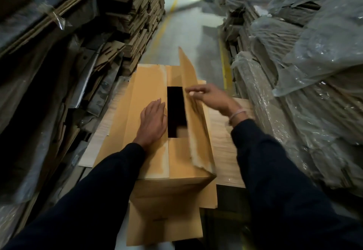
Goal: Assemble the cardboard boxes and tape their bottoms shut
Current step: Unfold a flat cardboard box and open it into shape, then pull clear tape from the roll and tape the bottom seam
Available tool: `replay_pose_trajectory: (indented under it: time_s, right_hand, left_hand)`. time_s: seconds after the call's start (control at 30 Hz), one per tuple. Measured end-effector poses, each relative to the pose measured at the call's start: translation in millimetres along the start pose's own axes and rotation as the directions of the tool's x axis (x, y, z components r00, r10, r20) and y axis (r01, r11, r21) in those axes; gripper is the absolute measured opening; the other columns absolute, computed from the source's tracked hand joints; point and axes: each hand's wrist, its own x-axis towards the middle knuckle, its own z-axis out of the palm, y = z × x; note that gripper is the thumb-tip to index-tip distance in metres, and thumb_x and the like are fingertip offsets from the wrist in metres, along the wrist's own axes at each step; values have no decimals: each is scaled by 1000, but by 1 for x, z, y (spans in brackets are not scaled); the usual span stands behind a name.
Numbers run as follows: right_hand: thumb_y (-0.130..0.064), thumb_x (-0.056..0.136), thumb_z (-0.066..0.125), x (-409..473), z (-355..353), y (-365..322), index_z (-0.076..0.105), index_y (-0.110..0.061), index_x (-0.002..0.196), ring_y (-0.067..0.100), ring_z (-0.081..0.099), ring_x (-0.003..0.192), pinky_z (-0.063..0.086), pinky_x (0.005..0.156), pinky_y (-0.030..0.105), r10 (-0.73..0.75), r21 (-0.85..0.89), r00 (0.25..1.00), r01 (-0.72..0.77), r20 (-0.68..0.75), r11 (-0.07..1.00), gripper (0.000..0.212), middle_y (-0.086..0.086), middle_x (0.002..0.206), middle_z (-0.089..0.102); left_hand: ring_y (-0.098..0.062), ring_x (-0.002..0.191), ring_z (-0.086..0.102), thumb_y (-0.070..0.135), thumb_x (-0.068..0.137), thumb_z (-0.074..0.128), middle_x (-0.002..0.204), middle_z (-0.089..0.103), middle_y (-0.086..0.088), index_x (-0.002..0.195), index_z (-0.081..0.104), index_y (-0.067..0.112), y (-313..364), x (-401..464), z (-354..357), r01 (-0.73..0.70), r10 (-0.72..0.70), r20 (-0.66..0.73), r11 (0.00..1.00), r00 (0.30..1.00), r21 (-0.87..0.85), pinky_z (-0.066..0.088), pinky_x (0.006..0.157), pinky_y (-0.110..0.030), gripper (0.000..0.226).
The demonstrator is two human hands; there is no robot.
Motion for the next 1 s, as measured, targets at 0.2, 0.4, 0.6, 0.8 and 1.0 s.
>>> replay_pose_trajectory:
  time_s: [0.2, 0.4, 0.6, 0.8, 1.0]
  right_hand:
    - [-71, 104, 28, 8, 111, 53, 20, -49, 165, 37, -10, 162, -12, 118, 78, 80, -664, 996, -29, 46, 747, 65, -5, 178, -3]
    - [-67, 106, 11, -5, 115, 73, 9, -49, 166, 38, -8, 163, -5, 119, 78, -58, -753, 998, 49, 15, 656, 63, -6, 178, -6]
    - [-64, 106, 21, -17, 104, 90, 12, -49, 166, 34, -7, 163, -7, 122, 74, -130, -720, 991, 111, 29, 685, 63, -8, 178, -2]
    - [-40, 101, 61, -16, 82, 92, 54, -30, 154, 21, 29, 156, 19, 130, 45, -152, -219, 976, 116, -154, 969, 54, 0, 170, 36]
    - [1, 95, 67, 6, 2, 177, 74, -13, 126, 15, 68, 112, 54, 97, 23, 137, 149, 871, -75, -471, 986, 34, 7, 130, 66]
  left_hand:
    - [-31, 162, 7, 32, 113, 34, 175, 15, -9, 166, 26, 17, -3, -3, -4, 48, -48, 15, 999, 999, 9, 2, 128, -59, 56]
    - [-35, 162, -1, 46, 112, 14, 176, 10, -10, 167, 22, 25, 20, -15, 8, 90, -123, 145, 973, 982, 213, -13, 119, -74, 59]
    - [-42, 161, -4, 42, 112, 20, 176, 5, -11, 167, 18, 19, 41, -24, 16, 91, -128, 155, 971, 980, 222, -13, 118, -74, 60]
    - [-36, 161, -11, 55, 106, 17, 176, 2, -11, 168, 19, 15, 31, 28, 18, -143, 136, 215, 989, 967, 19, -7, 128, -56, 73]
    - [-31, 160, -17, 71, 98, 14, 175, -2, -7, 169, 14, 22, 23, 74, 20, -381, 337, 308, 919, 890, 96, -14, 127, -50, 87]
